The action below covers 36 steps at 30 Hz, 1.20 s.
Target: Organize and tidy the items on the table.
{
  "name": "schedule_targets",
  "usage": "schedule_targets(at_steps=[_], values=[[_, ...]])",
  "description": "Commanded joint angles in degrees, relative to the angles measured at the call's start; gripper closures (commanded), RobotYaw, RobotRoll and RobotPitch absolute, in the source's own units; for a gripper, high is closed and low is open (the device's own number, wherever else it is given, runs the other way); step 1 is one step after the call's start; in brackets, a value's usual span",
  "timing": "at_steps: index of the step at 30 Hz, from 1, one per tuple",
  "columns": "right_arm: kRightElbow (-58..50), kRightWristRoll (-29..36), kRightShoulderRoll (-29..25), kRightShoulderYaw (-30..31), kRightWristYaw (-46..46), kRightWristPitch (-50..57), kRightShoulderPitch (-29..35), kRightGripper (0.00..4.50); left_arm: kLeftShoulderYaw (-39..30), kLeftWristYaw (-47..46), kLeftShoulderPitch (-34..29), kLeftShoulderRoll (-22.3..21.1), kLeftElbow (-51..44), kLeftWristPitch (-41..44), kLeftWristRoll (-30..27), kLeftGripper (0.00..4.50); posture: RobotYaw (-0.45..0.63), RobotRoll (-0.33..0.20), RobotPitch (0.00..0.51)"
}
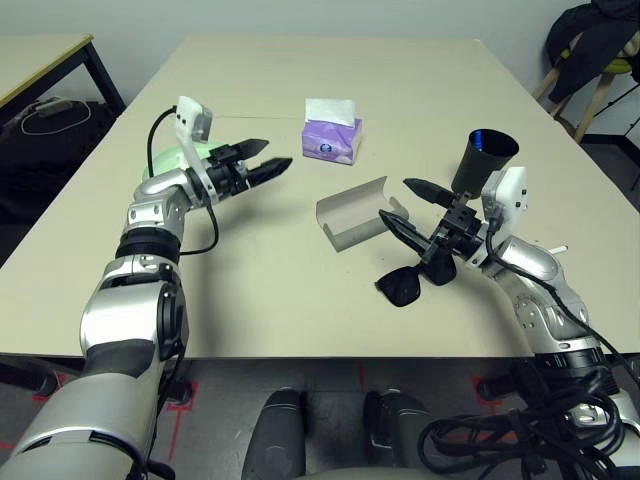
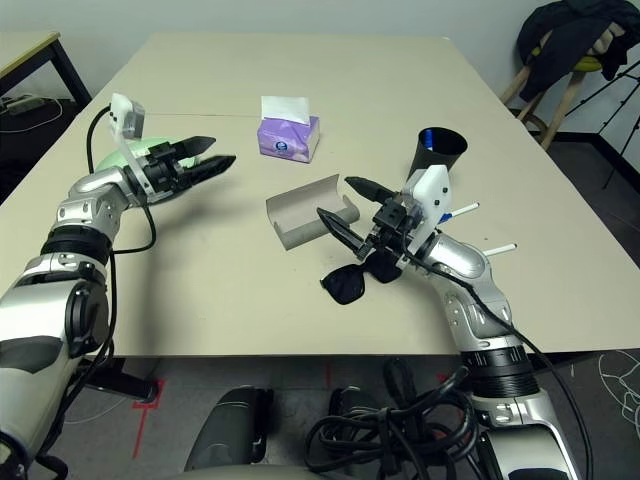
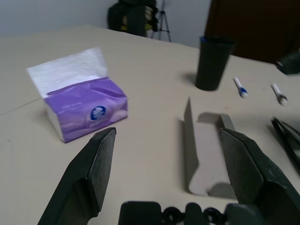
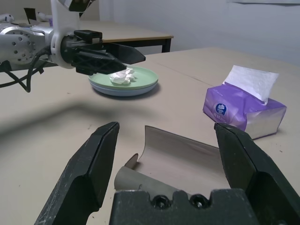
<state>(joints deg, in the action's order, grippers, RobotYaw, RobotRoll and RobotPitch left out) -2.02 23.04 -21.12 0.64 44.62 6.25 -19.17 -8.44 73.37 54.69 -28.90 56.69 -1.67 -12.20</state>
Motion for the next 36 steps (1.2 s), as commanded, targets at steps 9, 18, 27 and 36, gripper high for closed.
schedule_targets(at_steps=[9, 18, 27, 36], values=[[-4.56, 1.49, -2.58, -0.84, 1.12, 3.68, 1.64, 0.0, 5.86, 11.47, -12.8, -2.44, -16.32, -2.46, -0.41, 0.04, 0.12, 0.0, 0.127], [-4.03, -5.93, -8.66, 2.7, 1.87, 6.71, -3.6, 0.0, 9.2, 13.76, -18.45, -0.48, -25.25, -0.74, -3.03, 0.04, 0.12, 0.0, 0.127], [-15.78, -11.95, -23.99, 14.18, 9.26, 28.91, -10.64, 0.0, 10.75, 14.52, -20.1, 0.91, -27.24, -3.56, -4.05, 0.04, 0.12, 0.0, 0.13], [-19.89, -17.06, -33.26, 22.32, 20.75, 29.95, -15.95, 0.0, 10.98, 14.41, -21.08, 1.93, -28.59, -2.93, -5.27, 0.04, 0.12, 0.0, 0.136]])
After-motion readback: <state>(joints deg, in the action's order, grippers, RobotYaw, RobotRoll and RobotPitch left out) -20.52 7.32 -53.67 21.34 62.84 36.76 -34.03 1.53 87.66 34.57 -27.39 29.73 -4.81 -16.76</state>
